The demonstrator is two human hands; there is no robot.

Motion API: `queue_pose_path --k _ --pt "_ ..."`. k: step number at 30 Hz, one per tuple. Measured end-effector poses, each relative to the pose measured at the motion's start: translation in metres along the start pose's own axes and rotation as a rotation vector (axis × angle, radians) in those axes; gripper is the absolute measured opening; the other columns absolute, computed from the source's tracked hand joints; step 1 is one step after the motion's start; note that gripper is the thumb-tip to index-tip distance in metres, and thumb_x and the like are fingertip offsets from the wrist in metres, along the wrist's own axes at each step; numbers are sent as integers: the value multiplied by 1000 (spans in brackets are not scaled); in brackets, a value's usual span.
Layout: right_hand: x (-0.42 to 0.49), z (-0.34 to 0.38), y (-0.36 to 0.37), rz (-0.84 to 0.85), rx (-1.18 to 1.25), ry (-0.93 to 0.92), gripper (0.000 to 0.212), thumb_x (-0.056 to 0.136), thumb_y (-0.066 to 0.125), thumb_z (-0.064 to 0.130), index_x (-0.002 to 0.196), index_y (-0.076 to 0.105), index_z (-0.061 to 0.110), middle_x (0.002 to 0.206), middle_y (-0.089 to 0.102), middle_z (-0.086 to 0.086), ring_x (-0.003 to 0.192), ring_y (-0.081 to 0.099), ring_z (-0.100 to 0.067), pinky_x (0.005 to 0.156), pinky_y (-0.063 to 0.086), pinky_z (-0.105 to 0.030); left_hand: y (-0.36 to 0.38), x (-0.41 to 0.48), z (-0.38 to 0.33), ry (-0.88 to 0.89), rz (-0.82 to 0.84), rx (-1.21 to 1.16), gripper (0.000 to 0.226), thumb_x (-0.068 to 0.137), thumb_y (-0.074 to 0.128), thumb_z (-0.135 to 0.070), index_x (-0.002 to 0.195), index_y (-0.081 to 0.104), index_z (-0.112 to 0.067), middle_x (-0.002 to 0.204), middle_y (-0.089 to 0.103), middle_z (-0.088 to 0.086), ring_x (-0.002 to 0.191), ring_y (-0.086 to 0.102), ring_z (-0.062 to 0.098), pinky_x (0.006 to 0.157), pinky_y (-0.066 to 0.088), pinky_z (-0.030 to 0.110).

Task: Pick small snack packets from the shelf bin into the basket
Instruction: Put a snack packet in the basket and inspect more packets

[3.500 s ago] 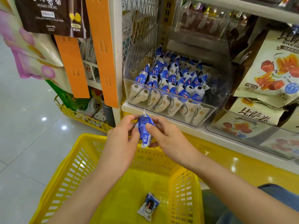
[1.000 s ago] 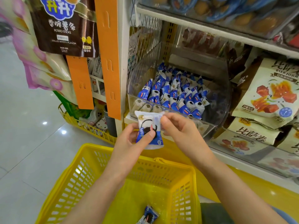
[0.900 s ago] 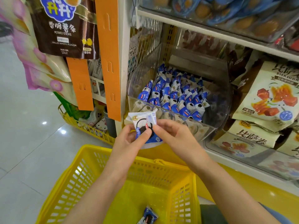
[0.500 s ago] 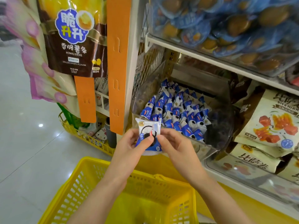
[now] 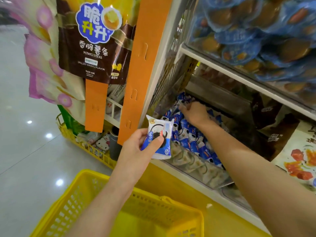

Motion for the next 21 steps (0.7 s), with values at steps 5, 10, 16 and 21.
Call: queue_pose_path --k 5,10,16,21 --pt "6 -2 -5 -26 -26 31 35 93 51 23 61 44 10 61 45 -7 63 47 -23 61 36 -29 -3 4 2 -31 -31 -14 19 87 59 -26 106 57 -25 91 72 -9 73 67 -2 50 46 11" --pt "-17 3 -45 -193 212 21 23 98 39 23 100 55 8 86 61 -11 79 61 -24 65 48 -33 -2 4 8 -105 -69 -6 15 86 60 -27 101 56 -27 88 71 -5 71 69 4 54 56 22" --pt "-78 -2 -70 -179 769 65 15 96 46 19 81 50 20 79 64 3 57 65 -7 63 56 -26 7 -12 10 -196 -24 -92 42 76 62 -40 112 57 -16 94 69 3 68 69 9 61 58 29" --pt "-131 3 -52 168 831 43 18 94 51 12 76 52 11 77 61 -12 59 61 -14 52 53 -17 19 -33 10 -253 83 -209 68 60 62 -51 118 55 -16 106 68 6 83 69 15 71 59 37"
Point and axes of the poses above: each hand's wrist, its own x-axis towards the middle knuckle, its own y-axis out of the palm, z = x × y, the point moved 5 cm from there along x, towards the middle knuckle
